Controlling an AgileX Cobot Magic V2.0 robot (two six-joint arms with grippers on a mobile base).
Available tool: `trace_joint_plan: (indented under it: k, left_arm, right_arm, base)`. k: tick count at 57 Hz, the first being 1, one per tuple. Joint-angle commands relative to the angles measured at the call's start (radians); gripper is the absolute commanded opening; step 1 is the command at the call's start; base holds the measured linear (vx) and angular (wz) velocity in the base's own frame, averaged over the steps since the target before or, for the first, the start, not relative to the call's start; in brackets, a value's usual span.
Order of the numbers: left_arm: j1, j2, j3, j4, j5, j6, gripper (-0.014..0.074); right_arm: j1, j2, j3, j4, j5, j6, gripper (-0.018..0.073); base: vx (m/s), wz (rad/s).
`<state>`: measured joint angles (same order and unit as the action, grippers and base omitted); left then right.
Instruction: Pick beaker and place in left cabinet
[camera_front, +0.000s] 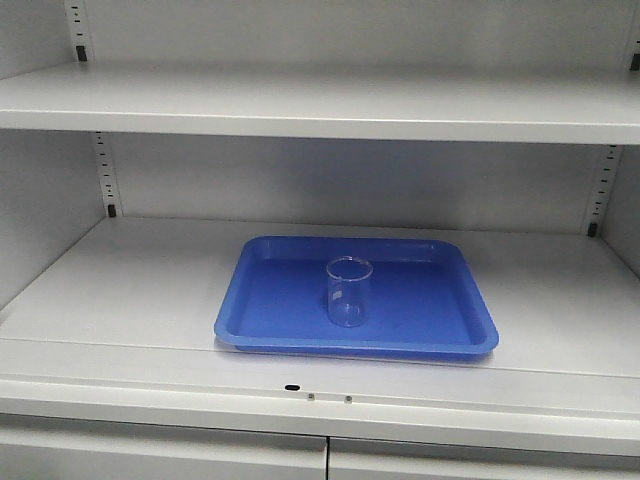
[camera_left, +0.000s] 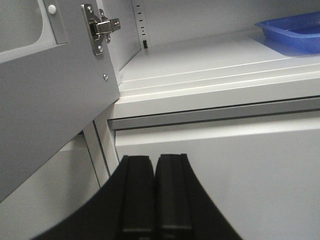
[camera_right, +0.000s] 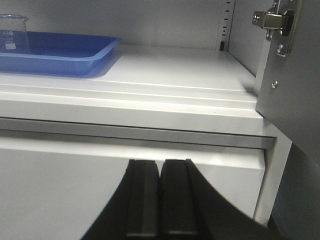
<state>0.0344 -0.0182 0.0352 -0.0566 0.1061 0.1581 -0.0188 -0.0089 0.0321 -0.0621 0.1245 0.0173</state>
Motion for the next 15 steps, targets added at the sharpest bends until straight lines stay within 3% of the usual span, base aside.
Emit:
trace_joint_plan:
  k: [1, 15]
  left_arm:
    - [0.000, -0.010, -0.018, -0.005, -0.088, -0.002, -0.0006]
    - [0.000, -0.010, -0.018, -0.005, -0.088, -0.002, -0.0006]
  right_arm:
    - [-0.004, -0.015, 0.003, -0.002, -0.091, 0.000, -0.0005]
    - [-0.004, -0.015, 0.003, -0.002, -0.091, 0.000, -0.0005]
  base:
    - [0.00, 0.00]
    - [0.00, 0.00]
